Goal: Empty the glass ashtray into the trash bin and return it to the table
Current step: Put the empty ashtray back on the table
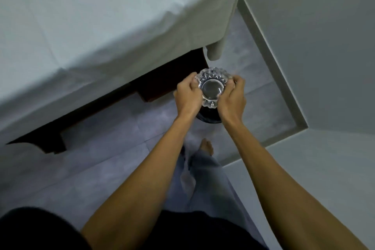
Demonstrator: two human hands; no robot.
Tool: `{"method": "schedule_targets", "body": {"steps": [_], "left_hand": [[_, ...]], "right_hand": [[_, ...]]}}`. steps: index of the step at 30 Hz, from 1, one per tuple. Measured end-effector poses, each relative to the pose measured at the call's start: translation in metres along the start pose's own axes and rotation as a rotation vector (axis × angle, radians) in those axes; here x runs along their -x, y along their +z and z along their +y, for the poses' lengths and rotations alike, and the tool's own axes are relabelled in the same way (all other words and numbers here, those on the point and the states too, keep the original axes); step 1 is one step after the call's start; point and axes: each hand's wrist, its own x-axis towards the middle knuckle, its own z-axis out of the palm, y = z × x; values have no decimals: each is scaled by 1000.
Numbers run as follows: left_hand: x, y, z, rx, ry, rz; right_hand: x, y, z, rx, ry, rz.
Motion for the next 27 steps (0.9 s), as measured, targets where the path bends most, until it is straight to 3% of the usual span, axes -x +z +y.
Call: {"method": "schedule_targets", "body": {"steps": [11, 19, 27], "left_hand": [[46, -108, 73, 201, 50, 209], [29, -188, 90, 312, 42, 341], [-34, -252, 104, 339, -16, 355]], "right_hand": [[49, -31, -139, 47, -317, -147], [58, 22, -210, 102, -570, -282], [45, 87, -268, 142, -602, -327]]}}
